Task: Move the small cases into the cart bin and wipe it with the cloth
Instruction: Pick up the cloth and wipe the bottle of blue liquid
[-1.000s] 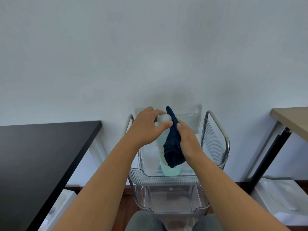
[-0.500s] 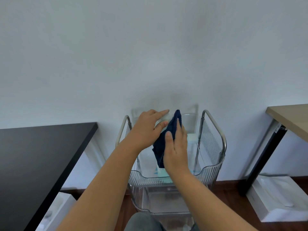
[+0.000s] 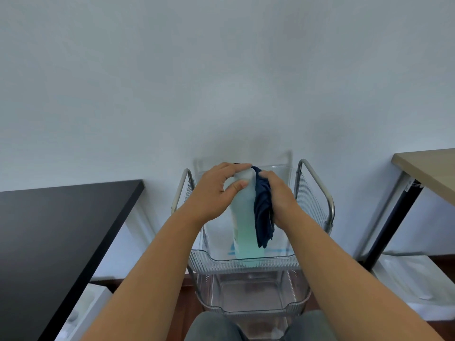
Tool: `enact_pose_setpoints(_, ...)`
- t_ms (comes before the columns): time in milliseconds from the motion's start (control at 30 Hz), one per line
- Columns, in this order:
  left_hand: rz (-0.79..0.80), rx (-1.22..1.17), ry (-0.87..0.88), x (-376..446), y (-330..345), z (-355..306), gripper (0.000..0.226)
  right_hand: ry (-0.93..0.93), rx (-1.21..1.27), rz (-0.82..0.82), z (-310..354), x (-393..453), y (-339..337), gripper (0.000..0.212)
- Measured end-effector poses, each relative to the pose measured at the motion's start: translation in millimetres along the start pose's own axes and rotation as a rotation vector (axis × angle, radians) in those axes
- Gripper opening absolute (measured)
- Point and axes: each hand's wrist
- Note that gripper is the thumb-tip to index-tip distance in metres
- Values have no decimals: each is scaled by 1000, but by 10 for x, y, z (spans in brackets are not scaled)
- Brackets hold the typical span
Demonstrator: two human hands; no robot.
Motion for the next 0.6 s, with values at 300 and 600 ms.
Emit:
enact_pose_setpoints(300,-163,134,-39,-44,41,-155,33,-560,-183,-205,-576,-323,403,46)
enact_pose_setpoints(600,-34,-18,-30,-14,-139,-110,27,59,-22,108,49,92,72,23)
Point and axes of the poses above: each hand's wrist, its own x-axis towards the middle knuckle, its own y-axis out of the palm, z = x × y, and after that the axes turned 2 degrees about x, right-handed
